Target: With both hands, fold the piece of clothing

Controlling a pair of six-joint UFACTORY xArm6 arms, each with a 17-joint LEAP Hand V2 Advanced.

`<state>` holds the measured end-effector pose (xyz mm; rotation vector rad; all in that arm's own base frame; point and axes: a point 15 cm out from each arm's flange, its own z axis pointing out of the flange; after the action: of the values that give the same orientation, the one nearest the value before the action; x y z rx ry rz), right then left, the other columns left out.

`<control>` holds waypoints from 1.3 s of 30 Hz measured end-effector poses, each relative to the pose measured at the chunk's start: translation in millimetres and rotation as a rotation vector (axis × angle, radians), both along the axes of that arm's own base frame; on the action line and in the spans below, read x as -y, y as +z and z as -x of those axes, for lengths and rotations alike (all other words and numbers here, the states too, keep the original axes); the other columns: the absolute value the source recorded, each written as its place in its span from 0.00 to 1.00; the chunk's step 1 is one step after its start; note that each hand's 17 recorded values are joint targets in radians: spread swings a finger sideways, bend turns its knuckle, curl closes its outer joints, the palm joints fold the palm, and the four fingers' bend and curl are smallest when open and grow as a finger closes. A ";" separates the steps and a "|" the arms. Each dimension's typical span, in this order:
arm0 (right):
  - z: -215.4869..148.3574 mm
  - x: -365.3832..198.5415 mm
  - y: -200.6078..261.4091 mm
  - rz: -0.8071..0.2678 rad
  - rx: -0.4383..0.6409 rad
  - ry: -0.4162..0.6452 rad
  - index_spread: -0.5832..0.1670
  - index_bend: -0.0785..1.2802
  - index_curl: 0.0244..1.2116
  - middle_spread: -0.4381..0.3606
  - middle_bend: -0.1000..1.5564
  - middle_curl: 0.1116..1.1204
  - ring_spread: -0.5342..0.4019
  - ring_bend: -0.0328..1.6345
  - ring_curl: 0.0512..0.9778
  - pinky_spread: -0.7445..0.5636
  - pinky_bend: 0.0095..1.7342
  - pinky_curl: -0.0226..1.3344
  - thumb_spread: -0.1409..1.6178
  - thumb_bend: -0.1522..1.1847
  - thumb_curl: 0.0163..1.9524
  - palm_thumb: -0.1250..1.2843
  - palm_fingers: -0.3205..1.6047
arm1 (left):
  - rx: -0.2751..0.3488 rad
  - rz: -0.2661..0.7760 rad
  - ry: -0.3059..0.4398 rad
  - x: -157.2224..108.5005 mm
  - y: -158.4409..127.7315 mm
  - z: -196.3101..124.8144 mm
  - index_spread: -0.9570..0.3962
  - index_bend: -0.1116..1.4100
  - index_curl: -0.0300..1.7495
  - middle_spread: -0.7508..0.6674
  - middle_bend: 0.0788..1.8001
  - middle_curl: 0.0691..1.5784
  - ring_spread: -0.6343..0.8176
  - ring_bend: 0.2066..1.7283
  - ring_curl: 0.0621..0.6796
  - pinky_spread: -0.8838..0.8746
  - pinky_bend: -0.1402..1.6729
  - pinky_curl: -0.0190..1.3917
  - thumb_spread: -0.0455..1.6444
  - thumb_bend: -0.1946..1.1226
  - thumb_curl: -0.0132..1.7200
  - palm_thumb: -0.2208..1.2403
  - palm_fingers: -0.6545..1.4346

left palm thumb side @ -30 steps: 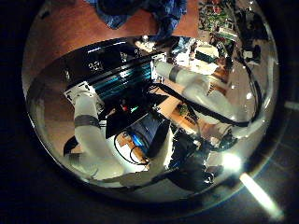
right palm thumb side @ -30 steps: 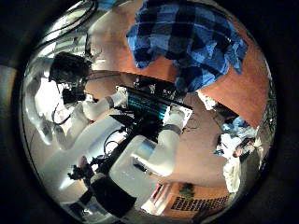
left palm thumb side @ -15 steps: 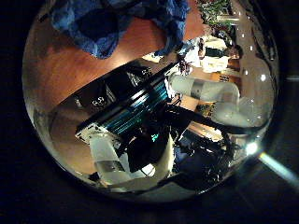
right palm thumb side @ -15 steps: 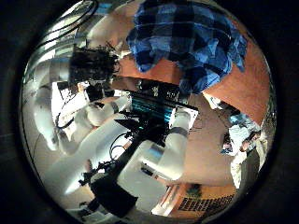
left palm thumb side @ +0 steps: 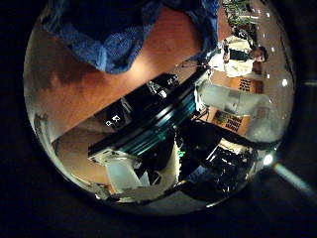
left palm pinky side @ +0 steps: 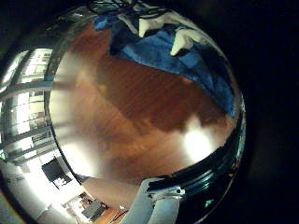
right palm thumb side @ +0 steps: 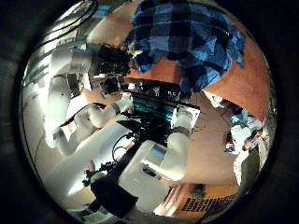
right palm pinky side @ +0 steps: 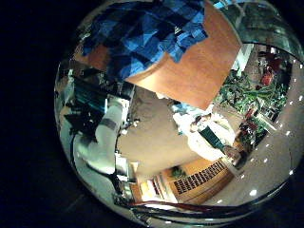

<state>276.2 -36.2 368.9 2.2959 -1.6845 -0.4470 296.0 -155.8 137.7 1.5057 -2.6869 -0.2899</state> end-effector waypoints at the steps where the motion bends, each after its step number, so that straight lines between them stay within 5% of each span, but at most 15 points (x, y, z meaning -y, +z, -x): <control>1: 0.2 0.1 0.4 -0.001 0.001 -0.001 0.32 0.17 0.20 0.59 0.19 0.24 0.76 0.29 0.20 0.84 0.23 0.23 0.72 0.09 0.09 0.08 0.23 | -0.002 -0.004 0.002 0.1 -1.6 -1.0 0.68 0.18 0.18 0.77 0.07 0.16 0.78 0.30 0.25 0.79 0.29 0.24 0.63 0.13 0.18 0.26 0.34; 7: 2.2 2.4 1.2 -0.001 0.005 -0.006 0.32 0.17 0.20 0.59 0.19 0.24 0.76 0.28 0.21 0.84 0.23 0.23 0.72 0.09 0.09 0.08 0.24 | 0.000 -0.016 0.008 3.9 -4.3 -10.5 0.70 0.20 0.20 0.65 0.14 0.19 0.72 0.29 0.23 0.76 0.24 0.22 0.63 0.13 0.18 0.29 0.44; 11: 3.9 6.3 3.2 -0.003 0.012 -0.014 0.32 0.17 0.20 0.59 0.19 0.24 0.76 0.28 0.21 0.84 0.23 0.23 0.73 0.09 0.09 0.08 0.24 | -0.020 -0.030 0.012 4.3 -4.0 -13.0 0.64 0.26 0.23 0.52 0.30 0.25 0.52 0.31 0.23 0.63 0.20 0.20 0.64 0.14 0.19 0.34 0.63; 13: 4.2 7.7 3.2 -0.003 0.012 -0.019 0.32 0.17 0.20 0.59 0.19 0.24 0.76 0.28 0.21 0.84 0.23 0.23 0.73 0.09 0.09 0.08 0.24 | -0.014 -0.035 0.009 4.8 -0.9 -16.0 0.59 0.28 0.24 0.45 0.35 0.27 0.39 0.39 0.26 0.53 0.24 0.20 0.65 0.17 0.20 0.41 0.76; 18: 4.5 10.3 4.0 -0.003 0.015 -0.028 0.32 0.17 0.20 0.59 0.18 0.24 0.75 0.29 0.22 0.84 0.22 0.23 0.73 0.09 0.09 0.08 0.24 | 0.029 -0.077 0.007 0.3 6.3 -27.6 0.46 0.33 0.30 0.32 0.44 0.37 0.19 0.55 0.49 0.32 0.42 0.31 0.66 0.23 0.24 0.60 0.89; 25: 6.4 17.2 1.6 -0.002 0.007 -0.052 0.34 0.14 0.17 0.57 0.22 0.25 0.64 0.39 0.26 0.81 0.24 0.23 0.73 0.10 0.10 0.09 0.31 | 0.085 -0.108 0.038 -13.1 29.8 -55.0 0.33 0.44 0.40 0.21 0.51 0.45 0.12 0.68 0.65 0.19 0.61 0.42 0.66 0.21 0.29 0.66 0.86; 32: 26.7 17.9 -44.4 -0.009 -0.103 -0.056 0.37 0.16 0.17 0.49 0.28 0.29 0.49 0.47 0.31 0.71 0.29 0.24 0.77 0.15 0.12 0.26 0.33 | 0.073 -0.105 0.041 -22.0 49.6 -65.4 0.25 0.46 0.49 0.17 0.55 0.50 0.12 0.73 0.72 0.16 0.66 0.46 0.66 0.18 0.32 0.68 0.82; 39: 18.0 19.7 -92.2 -0.013 -0.111 -0.053 0.37 0.20 0.20 0.47 0.28 0.30 0.49 0.43 0.29 0.73 0.28 0.23 0.79 0.13 0.12 0.32 0.30 | 0.048 -0.054 0.076 -34.1 58.9 -74.2 0.21 0.44 0.57 0.15 0.56 0.53 0.12 0.75 0.74 0.14 0.68 0.48 0.66 0.14 0.35 0.68 0.81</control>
<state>258.2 -56.0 276.7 2.1966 -1.6968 -0.5869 370.2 -121.7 196.5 1.6464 -2.6709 -0.3284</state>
